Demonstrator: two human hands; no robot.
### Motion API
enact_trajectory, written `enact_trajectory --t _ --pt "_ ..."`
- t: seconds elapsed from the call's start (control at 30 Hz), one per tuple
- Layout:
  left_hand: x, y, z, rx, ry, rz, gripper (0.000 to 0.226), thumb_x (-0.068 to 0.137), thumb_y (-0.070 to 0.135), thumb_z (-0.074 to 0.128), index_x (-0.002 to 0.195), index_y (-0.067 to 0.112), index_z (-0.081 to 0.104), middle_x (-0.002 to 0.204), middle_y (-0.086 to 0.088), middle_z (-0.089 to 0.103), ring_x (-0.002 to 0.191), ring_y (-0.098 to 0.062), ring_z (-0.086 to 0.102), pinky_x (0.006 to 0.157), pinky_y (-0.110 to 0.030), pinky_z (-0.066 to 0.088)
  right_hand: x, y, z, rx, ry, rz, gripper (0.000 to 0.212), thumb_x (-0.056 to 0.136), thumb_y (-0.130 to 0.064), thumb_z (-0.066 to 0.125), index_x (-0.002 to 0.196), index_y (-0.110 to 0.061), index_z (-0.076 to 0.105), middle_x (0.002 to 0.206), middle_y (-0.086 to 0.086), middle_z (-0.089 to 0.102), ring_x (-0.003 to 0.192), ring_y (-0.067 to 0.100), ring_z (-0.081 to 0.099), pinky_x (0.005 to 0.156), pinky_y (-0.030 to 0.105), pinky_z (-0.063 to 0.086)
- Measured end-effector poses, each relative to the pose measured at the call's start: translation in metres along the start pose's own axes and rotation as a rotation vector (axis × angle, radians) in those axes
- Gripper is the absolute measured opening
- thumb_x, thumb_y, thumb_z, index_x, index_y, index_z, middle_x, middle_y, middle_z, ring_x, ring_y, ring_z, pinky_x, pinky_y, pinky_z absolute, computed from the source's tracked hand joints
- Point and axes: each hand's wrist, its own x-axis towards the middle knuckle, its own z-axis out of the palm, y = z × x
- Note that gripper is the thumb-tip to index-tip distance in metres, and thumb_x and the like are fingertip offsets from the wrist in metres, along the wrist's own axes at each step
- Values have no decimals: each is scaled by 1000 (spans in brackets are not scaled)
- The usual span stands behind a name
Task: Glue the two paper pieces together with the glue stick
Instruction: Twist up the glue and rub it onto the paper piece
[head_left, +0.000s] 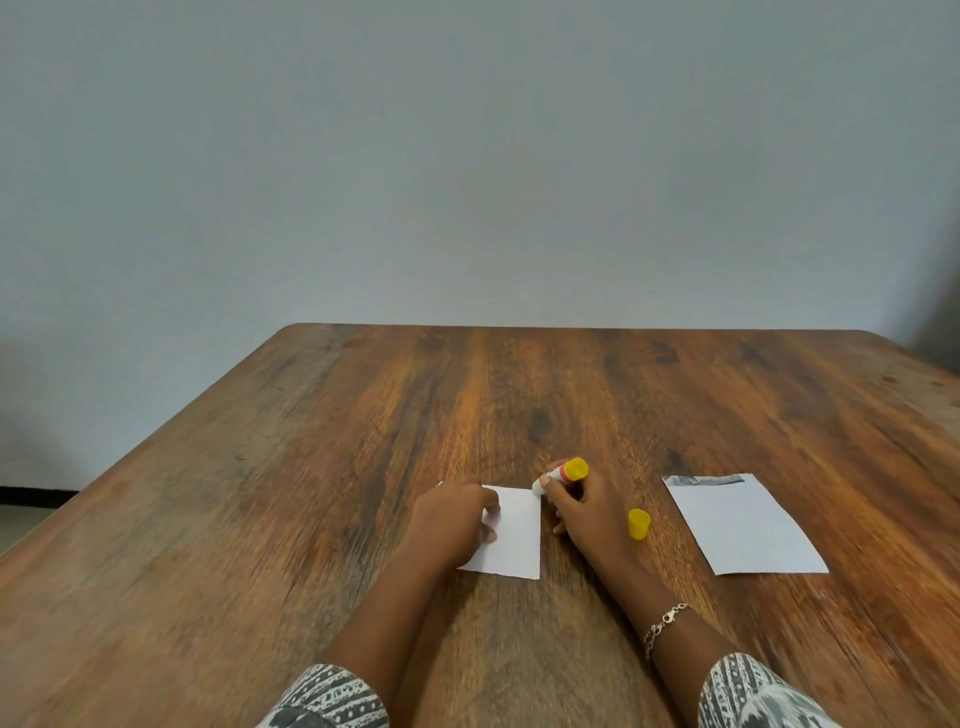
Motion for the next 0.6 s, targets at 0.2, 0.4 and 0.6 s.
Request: enact_trajectory --t 0.2,0.4,0.6 --pt "-1 0 0 -2 6 6 33 85 26 60 117 22 57 121 -2 57 105 -19 52 71 -24 36 0 0 0 -30 -16 0 12 84 -17 60 82 -7 66 80 9 69 71 25 64 66 45 57" --pt "-2 2 -1 8 6 4 33 85 26 60 118 22 56 122 -2 56 106 -20 51 71 -25 36 -3 -1 -1 -33 -18 -3 11 84 -16 61 82 -7 66 79 8 68 68 23 62 65 44 57" --pt "-2 1 -1 4 10 8 32 85 25 59 117 22 56 123 -2 55 107 -20 52 70 -25 35 -11 -1 -5 -20 -54 -13 9 84 -16 61 83 -8 66 78 7 67 71 23 62 66 42 55"
